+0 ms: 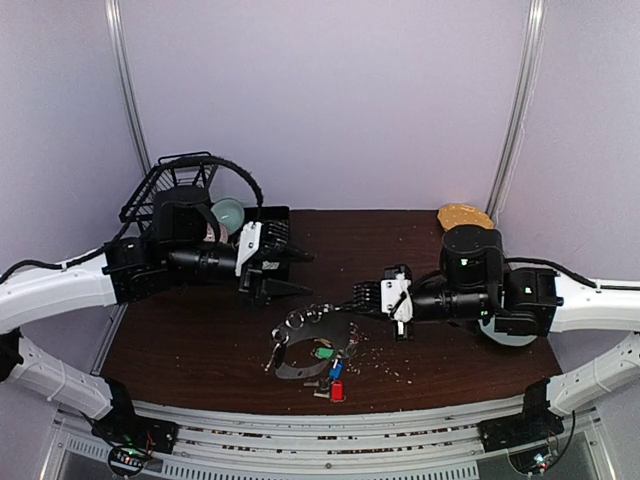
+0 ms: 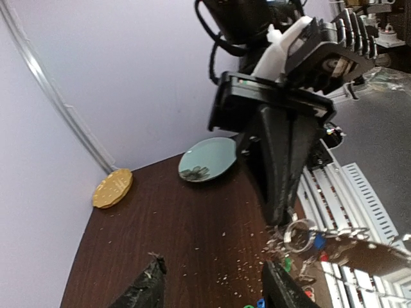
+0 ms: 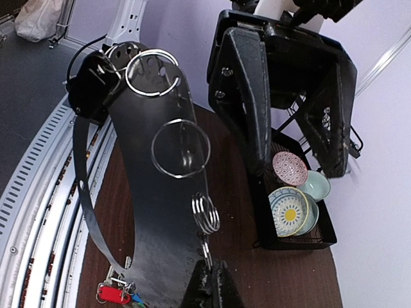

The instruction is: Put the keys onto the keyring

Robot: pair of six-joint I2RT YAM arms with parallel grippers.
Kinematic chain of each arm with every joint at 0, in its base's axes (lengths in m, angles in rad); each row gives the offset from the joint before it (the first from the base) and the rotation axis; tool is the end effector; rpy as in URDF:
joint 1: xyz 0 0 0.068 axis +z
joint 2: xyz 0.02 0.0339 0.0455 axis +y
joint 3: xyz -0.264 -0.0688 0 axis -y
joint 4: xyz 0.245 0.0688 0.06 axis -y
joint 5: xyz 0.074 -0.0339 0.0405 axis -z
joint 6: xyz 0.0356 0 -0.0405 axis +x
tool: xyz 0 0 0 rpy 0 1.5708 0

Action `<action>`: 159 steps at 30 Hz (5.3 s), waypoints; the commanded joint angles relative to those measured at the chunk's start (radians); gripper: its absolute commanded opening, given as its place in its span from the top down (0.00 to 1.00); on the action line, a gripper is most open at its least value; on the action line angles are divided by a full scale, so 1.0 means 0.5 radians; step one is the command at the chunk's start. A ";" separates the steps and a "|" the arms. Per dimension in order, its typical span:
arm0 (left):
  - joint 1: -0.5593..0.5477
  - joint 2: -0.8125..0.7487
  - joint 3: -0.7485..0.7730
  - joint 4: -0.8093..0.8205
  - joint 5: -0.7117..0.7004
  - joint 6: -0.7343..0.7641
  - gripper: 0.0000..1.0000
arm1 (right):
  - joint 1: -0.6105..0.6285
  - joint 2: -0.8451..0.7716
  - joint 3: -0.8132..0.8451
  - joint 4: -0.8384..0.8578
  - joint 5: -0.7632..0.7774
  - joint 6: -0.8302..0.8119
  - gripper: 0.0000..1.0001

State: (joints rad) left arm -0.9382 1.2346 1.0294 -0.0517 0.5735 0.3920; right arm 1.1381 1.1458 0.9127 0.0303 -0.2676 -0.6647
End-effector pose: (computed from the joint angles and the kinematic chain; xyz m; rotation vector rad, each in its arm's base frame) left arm 0.1532 -0.2417 0.3451 1.4600 1.1856 -0.9022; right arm 0.1045 0.2486 0.3340 -1.5274 0.9578 0.5771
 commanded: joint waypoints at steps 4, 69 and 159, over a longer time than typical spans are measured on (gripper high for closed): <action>0.086 -0.258 -0.122 0.119 -0.550 -0.095 0.34 | -0.054 0.016 0.084 -0.081 -0.036 0.412 1.00; 0.262 0.063 -0.636 0.541 0.133 -1.181 1.00 | -0.004 0.056 0.322 -0.339 -0.138 -0.707 1.00; -0.021 -0.793 -0.589 0.662 -0.369 0.103 0.77 | -0.159 0.820 0.733 1.052 -0.877 1.457 1.00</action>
State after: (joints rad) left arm -0.9482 0.8284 0.7139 0.2352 0.3714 0.4877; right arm 1.0580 1.5723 1.2259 0.5884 -0.7441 0.0307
